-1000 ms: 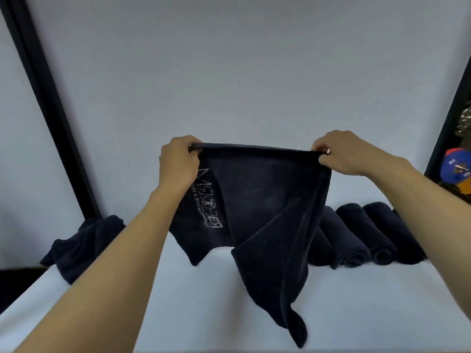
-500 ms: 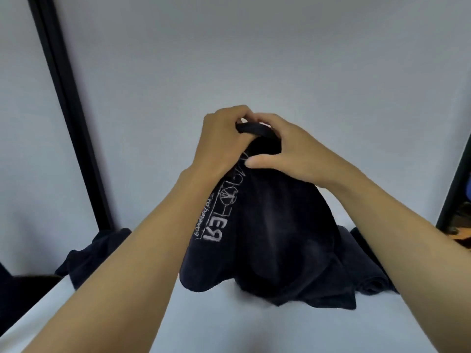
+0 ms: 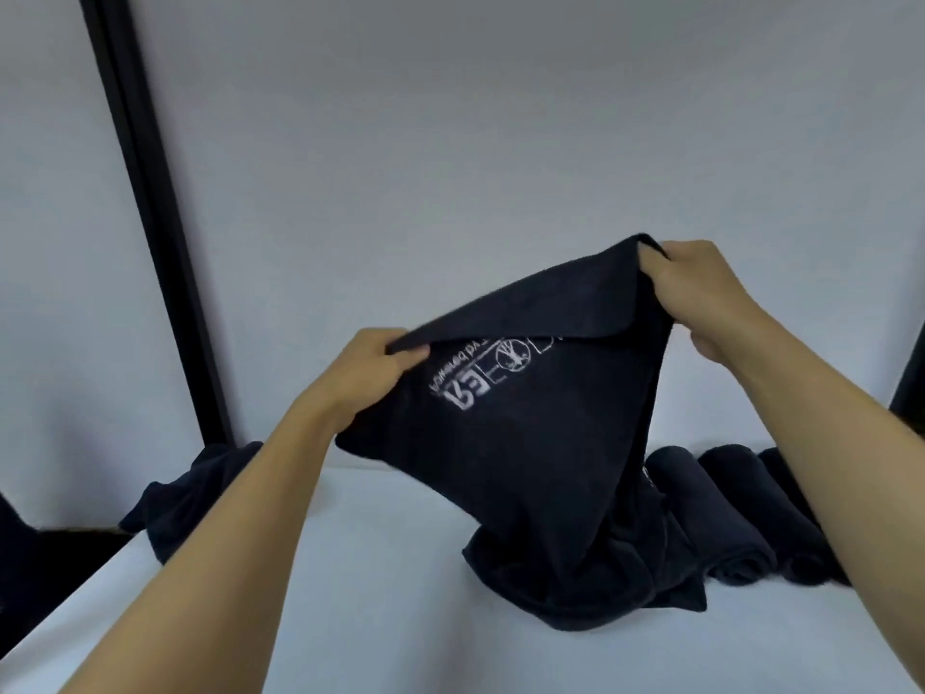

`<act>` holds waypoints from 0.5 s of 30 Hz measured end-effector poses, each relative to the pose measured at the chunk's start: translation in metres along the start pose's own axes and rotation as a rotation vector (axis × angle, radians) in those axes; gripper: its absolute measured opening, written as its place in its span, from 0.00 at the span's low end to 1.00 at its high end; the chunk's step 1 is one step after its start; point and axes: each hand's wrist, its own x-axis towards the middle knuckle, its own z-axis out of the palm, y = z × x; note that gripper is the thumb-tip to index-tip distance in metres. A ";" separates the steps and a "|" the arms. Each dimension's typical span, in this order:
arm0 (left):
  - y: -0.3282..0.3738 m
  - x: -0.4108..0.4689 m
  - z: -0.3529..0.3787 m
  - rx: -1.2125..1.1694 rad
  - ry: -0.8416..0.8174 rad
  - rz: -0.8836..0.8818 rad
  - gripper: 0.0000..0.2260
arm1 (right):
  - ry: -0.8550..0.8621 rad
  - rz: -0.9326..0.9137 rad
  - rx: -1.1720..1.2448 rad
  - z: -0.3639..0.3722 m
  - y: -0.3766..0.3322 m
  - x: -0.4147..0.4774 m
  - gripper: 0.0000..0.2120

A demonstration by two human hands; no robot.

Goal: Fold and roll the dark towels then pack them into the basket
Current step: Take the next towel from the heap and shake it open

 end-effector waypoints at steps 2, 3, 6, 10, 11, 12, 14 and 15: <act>0.008 0.007 0.001 -0.032 0.135 0.111 0.09 | -0.028 -0.048 -0.129 -0.003 0.005 0.003 0.11; 0.015 0.010 0.002 -0.048 0.180 0.146 0.09 | -0.019 -0.077 -0.167 -0.002 0.006 0.005 0.15; 0.030 0.023 -0.003 -0.059 0.205 0.190 0.05 | 0.024 -0.143 -0.278 0.002 0.008 0.011 0.16; 0.036 0.048 -0.033 0.337 -0.048 0.119 0.04 | -0.018 -0.197 -0.435 -0.003 0.016 0.034 0.19; 0.035 0.058 -0.041 0.512 -0.038 0.093 0.04 | -0.011 -0.200 -0.436 -0.003 0.018 0.043 0.21; 0.033 0.070 -0.048 0.655 -0.003 0.073 0.03 | 0.000 -0.196 -0.426 -0.003 0.020 0.052 0.21; 0.032 0.093 -0.060 0.798 0.153 0.018 0.04 | 0.017 -0.148 -0.360 0.001 0.020 0.074 0.21; 0.034 0.101 -0.064 0.832 0.280 -0.007 0.04 | 0.026 -0.102 -0.297 0.004 0.019 0.085 0.20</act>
